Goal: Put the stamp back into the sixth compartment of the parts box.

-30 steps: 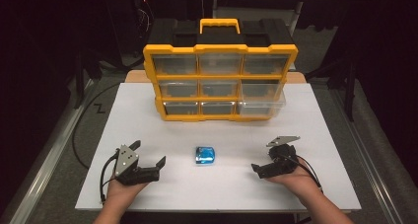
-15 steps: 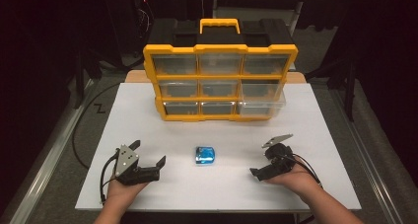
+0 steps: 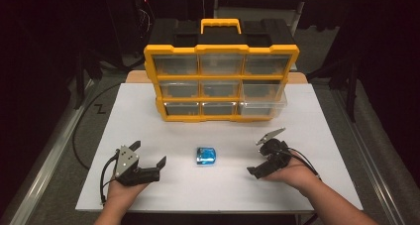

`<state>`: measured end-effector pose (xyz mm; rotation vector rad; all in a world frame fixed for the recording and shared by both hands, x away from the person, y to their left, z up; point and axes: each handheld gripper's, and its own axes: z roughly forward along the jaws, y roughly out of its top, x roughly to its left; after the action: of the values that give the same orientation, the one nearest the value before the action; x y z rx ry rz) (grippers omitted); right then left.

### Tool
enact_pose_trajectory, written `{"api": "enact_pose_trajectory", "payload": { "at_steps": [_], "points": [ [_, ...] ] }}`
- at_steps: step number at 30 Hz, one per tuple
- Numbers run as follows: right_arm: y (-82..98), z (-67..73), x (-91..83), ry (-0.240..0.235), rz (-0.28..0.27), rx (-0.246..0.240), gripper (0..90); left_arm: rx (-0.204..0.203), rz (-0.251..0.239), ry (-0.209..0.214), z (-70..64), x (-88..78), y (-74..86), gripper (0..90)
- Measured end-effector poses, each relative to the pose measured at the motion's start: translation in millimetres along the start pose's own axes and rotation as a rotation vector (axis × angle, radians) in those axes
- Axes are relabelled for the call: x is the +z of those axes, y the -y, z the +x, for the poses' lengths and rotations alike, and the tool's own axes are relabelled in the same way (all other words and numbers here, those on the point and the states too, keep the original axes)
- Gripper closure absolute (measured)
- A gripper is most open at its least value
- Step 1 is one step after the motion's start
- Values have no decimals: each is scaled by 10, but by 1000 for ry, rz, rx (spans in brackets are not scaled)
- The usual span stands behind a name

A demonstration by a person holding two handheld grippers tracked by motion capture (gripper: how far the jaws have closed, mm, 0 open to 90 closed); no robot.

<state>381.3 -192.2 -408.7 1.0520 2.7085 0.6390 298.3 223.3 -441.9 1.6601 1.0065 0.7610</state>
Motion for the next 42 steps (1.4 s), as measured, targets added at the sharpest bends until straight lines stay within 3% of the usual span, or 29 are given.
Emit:
{"api": "enact_pose_trajectory", "payload": {
  "at_steps": [8,26,42],
  "points": [
    [-129,61,35,-27,17,-34,11,-3,0,6,2,-2,1,3],
    [-434,301,176,-91,37,-158,12,-4,-1,5,2,-7,-1,3],
    [-672,457,262,-144,38,-220,22,-3,-1,7,11,-11,-1,3]
  ]
}}
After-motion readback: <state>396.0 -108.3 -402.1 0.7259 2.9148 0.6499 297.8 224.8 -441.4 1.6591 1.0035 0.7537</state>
